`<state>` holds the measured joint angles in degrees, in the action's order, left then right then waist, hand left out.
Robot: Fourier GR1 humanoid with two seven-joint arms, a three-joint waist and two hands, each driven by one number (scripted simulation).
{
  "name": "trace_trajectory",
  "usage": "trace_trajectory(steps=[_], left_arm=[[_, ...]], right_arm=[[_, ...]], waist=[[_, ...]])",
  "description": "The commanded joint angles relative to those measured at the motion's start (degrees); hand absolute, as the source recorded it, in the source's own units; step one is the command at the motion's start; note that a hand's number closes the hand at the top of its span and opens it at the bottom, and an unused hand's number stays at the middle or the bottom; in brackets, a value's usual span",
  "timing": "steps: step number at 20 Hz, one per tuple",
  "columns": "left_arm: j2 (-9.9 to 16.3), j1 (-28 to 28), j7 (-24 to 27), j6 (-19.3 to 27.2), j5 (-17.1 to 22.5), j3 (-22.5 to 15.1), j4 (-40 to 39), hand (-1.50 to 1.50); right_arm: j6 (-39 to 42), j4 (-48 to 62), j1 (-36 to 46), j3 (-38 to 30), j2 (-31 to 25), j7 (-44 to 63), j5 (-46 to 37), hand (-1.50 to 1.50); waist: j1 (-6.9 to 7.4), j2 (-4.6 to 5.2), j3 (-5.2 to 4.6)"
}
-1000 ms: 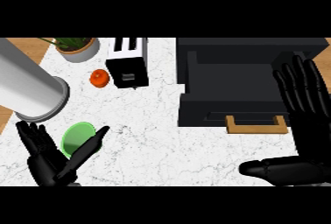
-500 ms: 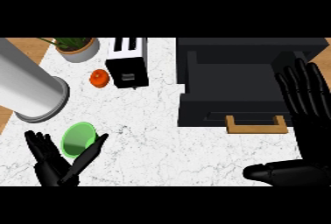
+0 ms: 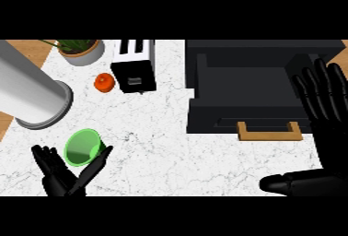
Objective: Pick up the cup, place it into the drawer and close the drawer
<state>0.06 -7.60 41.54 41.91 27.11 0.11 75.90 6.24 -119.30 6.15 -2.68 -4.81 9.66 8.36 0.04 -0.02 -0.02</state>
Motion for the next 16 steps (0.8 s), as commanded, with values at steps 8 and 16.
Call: trace_trajectory(steps=[8,16], left_arm=[[-0.1,2.4,8.4,-3.5,5.1,2.6,-10.8,-1.5],[1.8,1.6,14.0,-14.7,6.6,6.4,-19.3,-1.5]], right_arm=[[-0.5,1.0,2.8,-0.4,-0.3,2.7,0.7,-1.5],[-0.2,2.1,1.8,0.4,0.7,-0.4,-0.8,-1.5]], waist=[[0.03,0.0,0.01],[0.19,0.02,0.01]])
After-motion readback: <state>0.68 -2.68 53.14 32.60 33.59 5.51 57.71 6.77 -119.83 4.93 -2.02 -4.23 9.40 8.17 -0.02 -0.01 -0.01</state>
